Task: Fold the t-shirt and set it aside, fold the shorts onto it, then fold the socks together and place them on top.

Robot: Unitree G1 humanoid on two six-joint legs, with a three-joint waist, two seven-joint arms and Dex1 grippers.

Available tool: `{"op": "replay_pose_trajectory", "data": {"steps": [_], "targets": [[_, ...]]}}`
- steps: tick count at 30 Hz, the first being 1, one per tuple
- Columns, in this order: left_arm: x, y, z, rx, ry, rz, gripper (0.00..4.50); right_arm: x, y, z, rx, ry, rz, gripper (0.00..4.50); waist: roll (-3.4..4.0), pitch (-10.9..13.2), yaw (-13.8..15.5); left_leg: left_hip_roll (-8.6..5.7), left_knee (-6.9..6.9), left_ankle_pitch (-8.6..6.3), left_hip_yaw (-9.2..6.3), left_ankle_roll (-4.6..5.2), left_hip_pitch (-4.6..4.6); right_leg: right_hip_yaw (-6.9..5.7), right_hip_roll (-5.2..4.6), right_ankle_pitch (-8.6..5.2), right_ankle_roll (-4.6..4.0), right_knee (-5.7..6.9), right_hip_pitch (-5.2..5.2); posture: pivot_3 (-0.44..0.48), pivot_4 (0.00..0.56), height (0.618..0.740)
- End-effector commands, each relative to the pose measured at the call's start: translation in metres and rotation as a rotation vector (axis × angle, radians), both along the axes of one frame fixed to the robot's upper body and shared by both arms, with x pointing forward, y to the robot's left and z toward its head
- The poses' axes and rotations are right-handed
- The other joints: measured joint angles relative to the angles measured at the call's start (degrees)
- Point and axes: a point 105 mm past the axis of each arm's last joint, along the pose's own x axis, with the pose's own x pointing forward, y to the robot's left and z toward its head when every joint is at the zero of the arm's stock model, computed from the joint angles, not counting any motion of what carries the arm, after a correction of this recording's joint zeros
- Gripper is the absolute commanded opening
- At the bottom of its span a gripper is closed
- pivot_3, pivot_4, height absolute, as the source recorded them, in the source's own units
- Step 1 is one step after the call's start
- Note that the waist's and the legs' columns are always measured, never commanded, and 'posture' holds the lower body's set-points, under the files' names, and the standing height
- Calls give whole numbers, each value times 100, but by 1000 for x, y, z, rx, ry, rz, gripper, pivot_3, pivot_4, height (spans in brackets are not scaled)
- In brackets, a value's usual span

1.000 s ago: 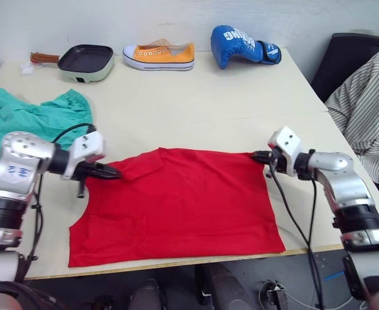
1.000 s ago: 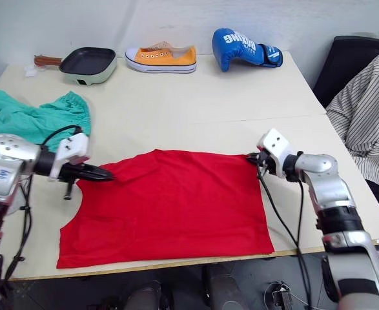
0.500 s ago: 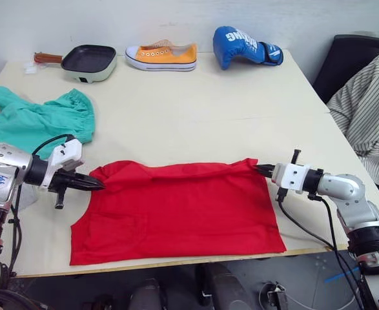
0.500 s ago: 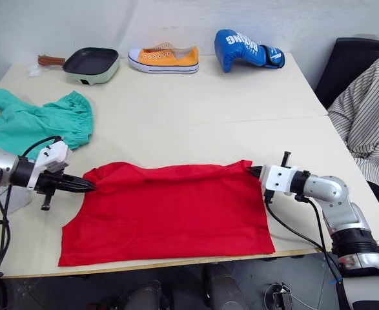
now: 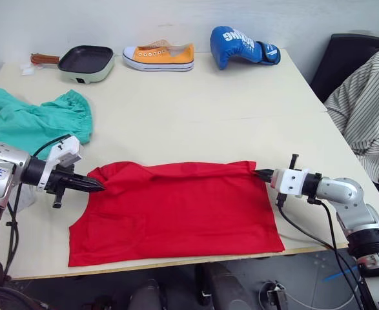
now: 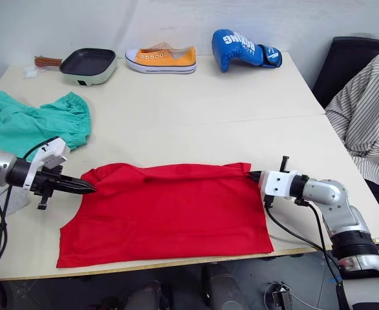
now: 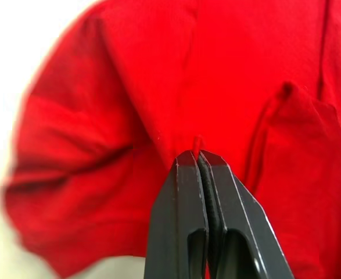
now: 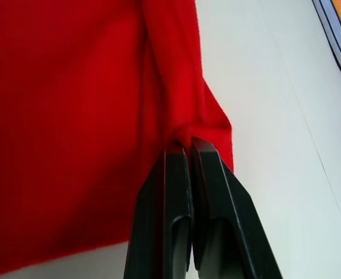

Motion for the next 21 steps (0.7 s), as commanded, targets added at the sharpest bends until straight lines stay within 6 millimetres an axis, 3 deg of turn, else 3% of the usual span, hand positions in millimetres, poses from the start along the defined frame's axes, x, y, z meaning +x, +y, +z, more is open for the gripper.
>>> {"op": "replay_pose_trajectory", "data": {"steps": [1, 4, 8, 12, 13, 17, 19, 21], "targets": [[-11, 4, -2, 33, 29, -55, 0, -7, 1, 9, 12, -20, 27, 200, 0, 0, 7, -1, 0, 0, 0, 0, 0, 0, -1, 0, 0, 0, 0, 0, 150, 740], [-6, 6, -3, 28, 4, -16, 0, -10, 0, 13, 35, -17, 15, 913, 0, 0, 9, 0, 0, 0, -1, 0, 1, -1, -1, 0, 0, 1, 0, 0, 150, 740], [-10, 0, 10, -35, 7, -31, 894, -24, -2, 28, 127, 86, 18, 2291, 0, 0, 16, -1, 2, 0, -1, 0, 0, -1, -1, 0, 0, 5, 1, 0, 150, 740], [-10, -15, 43, -196, -17, -27, 2160, -41, 4, 49, 293, 286, 47, 2312, -1, 0, 55, 2, 3, 0, -10, 0, -1, -7, -2, 0, 0, 4, 3, 0, 150, 740], [-7, -21, 55, -264, -30, -16, 2160, -40, 8, 55, 337, 312, 45, 2312, -2, -1, 57, 2, 7, 0, -11, 0, -1, -7, -3, 0, 0, 6, 5, 0, 150, 740], [4, -37, 78, -401, -58, 4, 2207, -31, 24, 65, 437, 366, 26, 1415, -2, -1, 43, 1, 26, 0, -23, 0, 6, -16, -1, 1, 2, 7, 30, 0, 150, 740], [14, -44, 72, -392, -83, 24, 1836, -20, 35, 65, 456, 366, 9, 759, -1, -1, 30, -2, 28, 0, -23, 0, 14, -14, -1, 1, 2, 7, 37, 0, 150, 740], [25, -48, 50, -304, -100, 42, 1340, -5, 46, 62, 453, 360, -34, 48, -1, -1, 33, -1, 28, 0, -23, 0, 14, -14, 0, 1, 2, 8, 35, 0, 150, 740]]}}
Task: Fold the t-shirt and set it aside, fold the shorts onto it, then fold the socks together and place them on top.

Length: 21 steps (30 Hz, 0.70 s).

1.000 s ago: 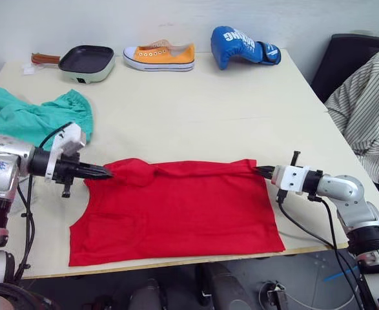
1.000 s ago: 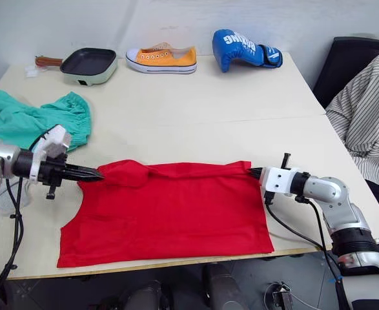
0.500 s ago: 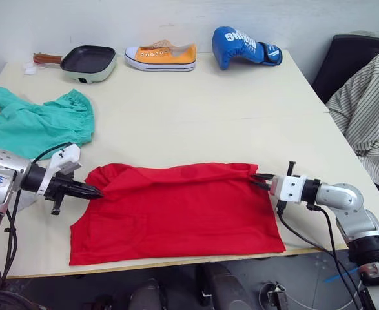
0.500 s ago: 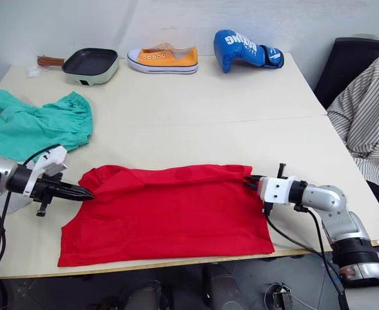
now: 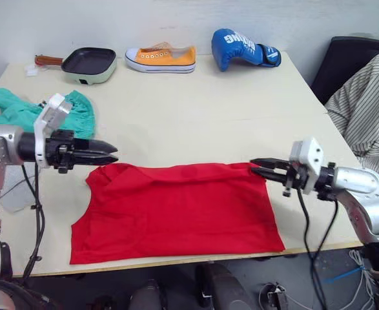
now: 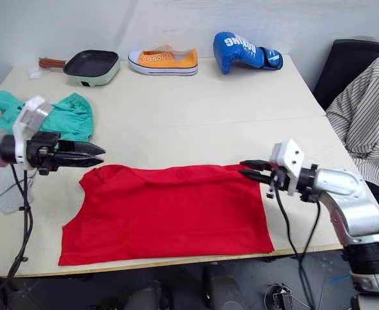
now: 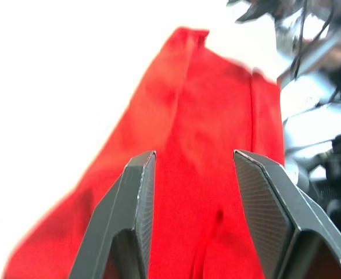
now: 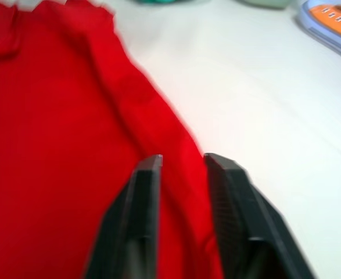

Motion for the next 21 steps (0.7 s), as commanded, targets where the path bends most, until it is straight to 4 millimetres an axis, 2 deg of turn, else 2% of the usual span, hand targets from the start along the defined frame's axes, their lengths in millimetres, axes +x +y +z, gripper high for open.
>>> {"op": "replay_pose_trajectory", "data": {"steps": [1, 4, 6, 8, 11, 14, 17, 19, 21], "targets": [[15, -3, -32, 145, -22, 45, 1055, 20, 17, -2, -30, -12, -57, 0, 0, 0, -1, 0, 0, 0, -1, 0, -4, -1, 1, 0, 0, 1, -3, 0, 150, 740], [25, -4, -61, 261, -21, 71, 119, 34, 29, -14, -84, -1, -81, 0, 0, 0, -7, 0, 2, 0, 1, 0, -8, 1, -1, 0, 0, 1, -8, 0, 150, 740], [37, 1, -85, 379, -41, 112, 53, 45, 31, -35, -174, 38, -130, 0, 0, 0, -7, 1, 1, 0, 2, 0, -14, 0, 0, 0, 0, 0, -16, 0, 150, 740], [44, 8, -97, 445, -60, 142, 53, 51, 25, -49, -251, 52, -177, 0, 0, 0, 0, 1, 2, 0, 4, 0, -18, 1, -1, 0, 0, 0, -21, 0, 150, 740], [46, 29, -105, 520, -74, 180, 53, 55, -6, -60, -332, 73, -279, 0, 2, -3, 23, -1, 3, 0, 8, 0, -25, 0, -8, 0, 0, 3, -30, 0, 150, 740], [46, 45, -101, 521, -84, 221, 53, 53, -36, -57, -354, 74, -357, 0, 1, -3, 33, -2, 8, 0, 10, 1, -9, 2, -9, 0, 0, 12, -13, 0, 150, 740], [51, 52, -86, 469, -125, 272, 53, 48, -59, -55, -368, 72, -406, 0, 1, -4, 29, -1, 7, 0, 9, 0, 2, 1, -7, 0, 0, 12, -2, 0, 150, 740], [53, 49, -71, 389, -158, 283, 53, 44, -63, -49, -334, 65, -412, 0, 0, -4, 25, -1, 6, 0, 9, 0, 0, 0, -6, 0, 0, 12, -3, 0, 150, 740], [51, 39, -56, 300, -179, 254, 53, 39, -52, -34, -241, 47, -361, 0, 0, -3, 20, 1, 7, 0, 9, 0, -6, -1, -5, 0, 0, 12, -6, 0, 150, 740]]}}
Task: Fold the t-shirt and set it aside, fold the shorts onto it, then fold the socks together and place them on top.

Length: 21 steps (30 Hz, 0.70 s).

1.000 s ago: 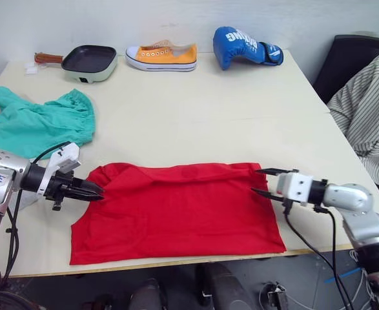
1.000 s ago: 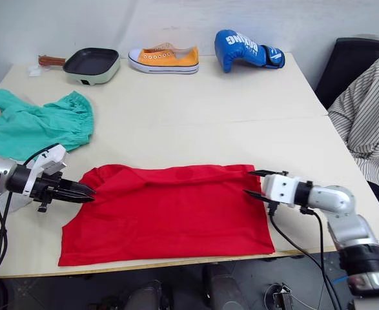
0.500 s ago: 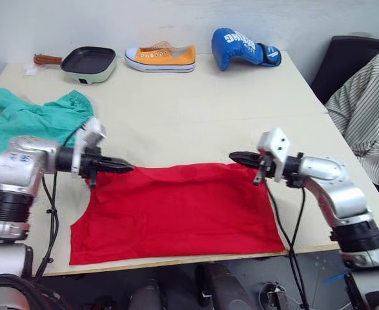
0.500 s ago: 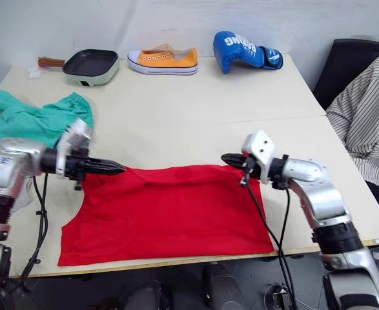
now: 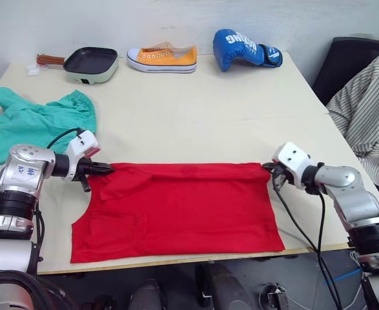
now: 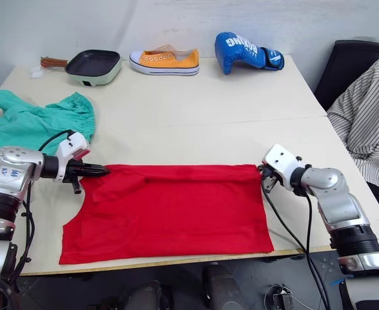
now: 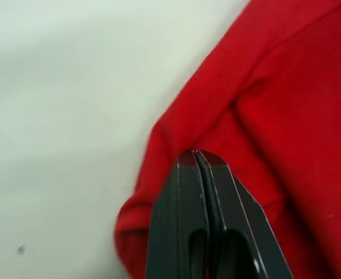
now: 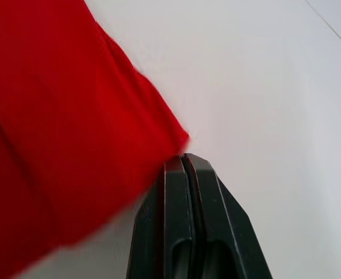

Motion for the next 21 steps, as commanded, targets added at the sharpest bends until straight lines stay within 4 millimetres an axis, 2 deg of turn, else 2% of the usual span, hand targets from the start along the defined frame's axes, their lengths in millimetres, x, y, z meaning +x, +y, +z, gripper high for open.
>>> {"op": "replay_pose_trajectory", "data": {"steps": [1, 5, 8, 10, 13, 17, 21], "targets": [[-4, -15, 39, -144, -85, -71, 53, -8, 19, 33, 141, -79, 86, 0, 0, 0, -9, 0, 0, 0, 0, 0, -5, 0, 0, 0, 0, 2, -6, 0, 150, 740], [-30, -43, 57, -241, -35, -228, 53, -16, 47, 58, 257, -123, 163, 0, 1, 0, -41, 1, -3, 0, 1, -1, -12, 2, 0, 0, 0, 11, -21, 0, 150, 740], [-40, -54, 41, -150, 11, -280, 53, -20, 65, 55, 254, -103, 207, 0, 1, 0, -40, 1, -5, 1, -1, -3, -9, 4, 0, -1, -1, 11, -21, 0, 150, 740], [-38, -50, 21, -21, 20, -273, 53, -18, 72, 47, 236, -88, 198, 0, 0, 0, -36, 0, -5, 1, -1, -2, -8, 5, 0, -1, -2, 10, -19, 0, 150, 740], [-23, -32, 1, 108, 6, -184, 53, -11, 71, 24, 150, -39, 150, 0, 1, 0, -33, -2, -3, 1, -1, -2, -9, 7, 0, -1, -1, 9, -19, 0, 150, 740], [-2, -11, 3, 112, -46, -67, 53, -20, 59, -12, 22, 54, 150, 0, -1, 0, 42, -4, -2, 0, 1, -1, -16, 5, -1, -1, -1, 7, -25, 0, 150, 740], [-2, 3, 2, 117, -33, -48, 53, -29, 48, -26, -14, 94, 131, 0, -10, -6, 69, -3, -4, 0, 7, -1, -10, 8, 0, -1, -1, 5, -23, 0, 150, 740]]}}
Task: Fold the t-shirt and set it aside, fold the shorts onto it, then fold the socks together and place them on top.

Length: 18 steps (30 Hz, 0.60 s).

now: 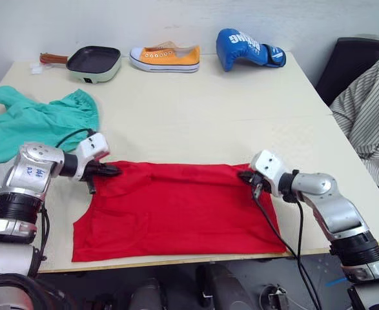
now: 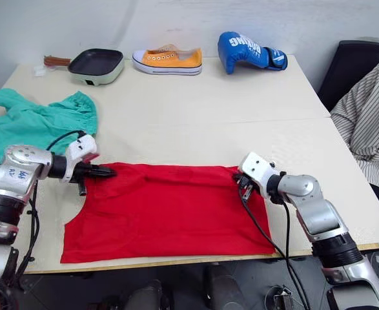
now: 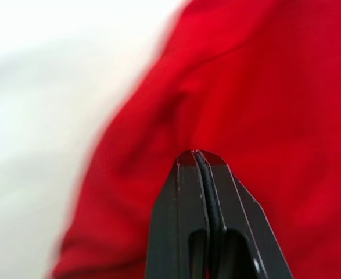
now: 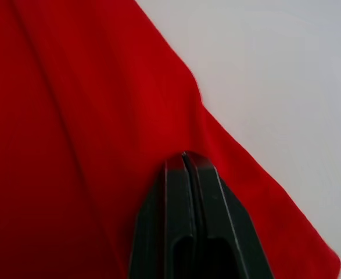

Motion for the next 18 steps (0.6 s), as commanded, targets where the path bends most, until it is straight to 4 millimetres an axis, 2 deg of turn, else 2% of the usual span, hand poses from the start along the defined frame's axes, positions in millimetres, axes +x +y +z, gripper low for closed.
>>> {"op": "replay_pose_trajectory", "data": {"steps": [1, 3, 6, 11, 14, 16, 18], "targets": [[-4, 23, 1, 37, 6, 40, 53, -11, -20, -23, -79, 64, -37, 0, -9, -6, 13, 1, 0, 0, 0, 0, 1, -1, 0, 0, 0, 0, 1, 0, 150, 740], [-7, 37, -5, 73, 24, 66, 53, -15, -27, -27, -98, 65, -44, 0, -15, -10, 23, 2, -1, 0, -1, 0, 3, -1, 0, 0, 0, 0, 2, 0, 150, 740], [-1, 49, -4, 81, -16, 128, 53, -17, -31, -25, -85, 53, -59, 0, -25, -17, 39, 3, -1, 0, -3, 0, 23, -4, 0, 0, -1, -6, 26, 0, 150, 740], [23, 51, 18, 43, -194, 205, 53, -23, -31, -5, 4, 12, -26, 0, -28, -19, 120, 1, -10, -4, -9, 6, 59, -15, -1, 3, 6, -35, 77, 0, 150, 740], [29, 44, 33, -22, -257, 191, 53, -27, -27, 9, 43, -23, 9, 0, -28, -18, 168, 1, -14, -4, -8, 7, 51, -16, -2, 4, 8, -43, 72, 0, 150, 740], [22, 29, 43, -132, -226, 100, 53, -28, -21, 22, 107, -40, 26, 0, -26, -17, 174, 3, -14, -4, -8, 7, 37, -18, -1, 5, 8, -44, 57, 0, 150, 740], [6, 13, 50, -232, -133, -2, 53, -28, -13, 33, 152, -59, 50, 0, -26, -17, 155, 6, -13, -4, -7, 7, 23, -20, -1, 5, 8, -42, 42, 0, 150, 740]]}}
